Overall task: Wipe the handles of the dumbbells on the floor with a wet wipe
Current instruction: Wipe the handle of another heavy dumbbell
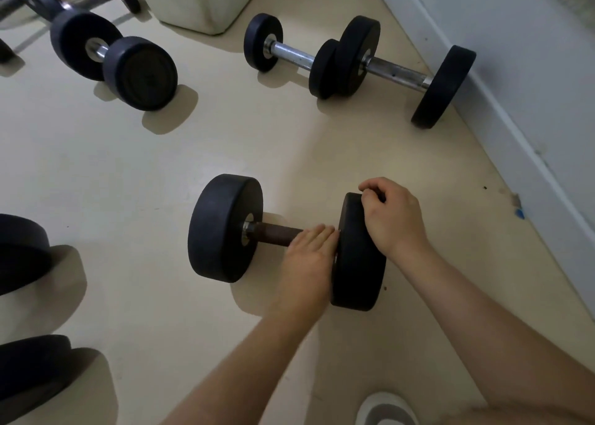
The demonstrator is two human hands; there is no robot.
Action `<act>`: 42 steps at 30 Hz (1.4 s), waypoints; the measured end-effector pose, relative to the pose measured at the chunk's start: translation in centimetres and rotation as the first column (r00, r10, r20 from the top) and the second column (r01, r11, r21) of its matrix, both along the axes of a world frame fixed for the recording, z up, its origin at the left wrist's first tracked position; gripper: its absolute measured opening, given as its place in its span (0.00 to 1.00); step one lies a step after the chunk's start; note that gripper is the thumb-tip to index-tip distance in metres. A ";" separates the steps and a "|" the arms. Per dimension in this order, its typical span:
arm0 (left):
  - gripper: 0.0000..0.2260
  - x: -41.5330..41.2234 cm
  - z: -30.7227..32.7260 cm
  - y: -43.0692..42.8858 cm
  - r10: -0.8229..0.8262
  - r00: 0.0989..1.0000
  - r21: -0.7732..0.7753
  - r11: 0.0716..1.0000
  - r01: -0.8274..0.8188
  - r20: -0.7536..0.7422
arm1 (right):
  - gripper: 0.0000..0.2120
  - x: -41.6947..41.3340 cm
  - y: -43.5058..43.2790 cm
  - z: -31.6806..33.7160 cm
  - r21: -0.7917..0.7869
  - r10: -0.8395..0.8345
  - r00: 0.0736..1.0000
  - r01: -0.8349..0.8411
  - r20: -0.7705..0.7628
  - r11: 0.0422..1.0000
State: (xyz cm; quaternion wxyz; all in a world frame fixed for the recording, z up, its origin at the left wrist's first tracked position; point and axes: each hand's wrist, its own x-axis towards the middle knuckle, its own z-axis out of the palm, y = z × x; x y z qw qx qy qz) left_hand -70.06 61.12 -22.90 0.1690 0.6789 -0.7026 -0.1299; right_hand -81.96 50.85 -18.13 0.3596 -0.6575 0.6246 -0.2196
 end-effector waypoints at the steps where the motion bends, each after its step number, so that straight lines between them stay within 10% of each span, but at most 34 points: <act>1: 0.23 0.0 -0.1 0.1 -0.045 0.999 -0.009 0.999 0.045 0.016 | 0.10 0.0 -0.4 0.0 0.015 -0.004 1.000 0.004 0.004 1.000; 6: 0.28 4.9 1.1 1.1 -0.235 0.929 0.060 0.972 0.227 0.286 | 0.05 0.0 -1.3 -0.5 0.051 -0.009 1.000 0.008 0.014 0.999; 14: 0.12 5.2 3.7 -2.1 -0.100 0.925 0.204 0.979 0.025 0.366 | 0.05 -0.1 -1.2 -0.9 0.040 -0.022 1.000 0.021 0.016 0.999; 18: 0.08 5.6 5.3 -2.2 -0.299 0.642 0.325 0.942 0.082 0.705 | 0.18 -0.2 -0.3 -0.3 0.152 0.033 0.999 -0.035 0.010 0.988; 24: 0.08 8.3 6.8 -0.9 -0.468 0.439 0.481 0.872 0.090 0.767 | 0.19 -0.8 2.4 -0.2 0.060 0.125 0.991 -0.122 -0.040 0.991; 31: 0.10 1.2 4.5 -1.1 -0.300 0.858 0.402 0.908 0.122 0.417 | 0.17 -0.7 4.2 -0.3 -0.055 0.087 0.996 -0.086 0.002 0.995; 42: 0.07 3.0 4.3 -1.7 -0.325 0.921 0.567 0.809 0.155 0.212 | 0.28 -2.0 6.0 0.2 -0.030 0.292 0.954 -0.294 -0.071 0.955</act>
